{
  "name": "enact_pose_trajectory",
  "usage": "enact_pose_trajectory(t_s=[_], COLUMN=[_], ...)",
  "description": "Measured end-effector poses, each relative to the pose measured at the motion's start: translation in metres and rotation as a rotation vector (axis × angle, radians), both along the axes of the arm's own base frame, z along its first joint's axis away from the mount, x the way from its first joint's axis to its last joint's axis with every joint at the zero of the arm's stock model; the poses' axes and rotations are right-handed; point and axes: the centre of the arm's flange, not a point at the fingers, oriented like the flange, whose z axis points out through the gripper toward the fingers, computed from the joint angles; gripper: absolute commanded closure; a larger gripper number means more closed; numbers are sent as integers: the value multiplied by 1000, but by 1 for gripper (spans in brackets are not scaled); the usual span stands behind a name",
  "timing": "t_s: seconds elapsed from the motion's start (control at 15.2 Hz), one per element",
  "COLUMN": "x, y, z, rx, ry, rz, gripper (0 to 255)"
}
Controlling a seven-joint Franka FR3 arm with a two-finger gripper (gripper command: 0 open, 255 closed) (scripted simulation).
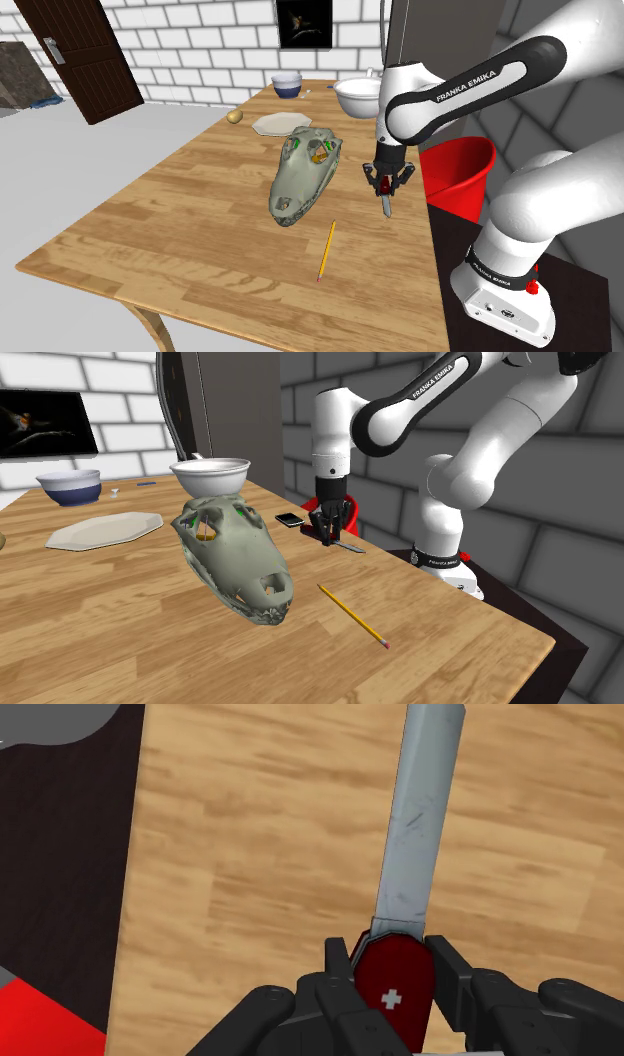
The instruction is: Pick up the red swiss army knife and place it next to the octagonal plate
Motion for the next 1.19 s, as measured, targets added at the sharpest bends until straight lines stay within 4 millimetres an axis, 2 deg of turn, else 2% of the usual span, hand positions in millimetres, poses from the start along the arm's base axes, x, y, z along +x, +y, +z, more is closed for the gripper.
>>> enact_pose_trajectory(t_s=[0.92,1.19], x=[-1,38], y=[0,3], z=[71,72], rx=[0,-1], ry=[0,1], rz=[0,0], gripper=[255,255])
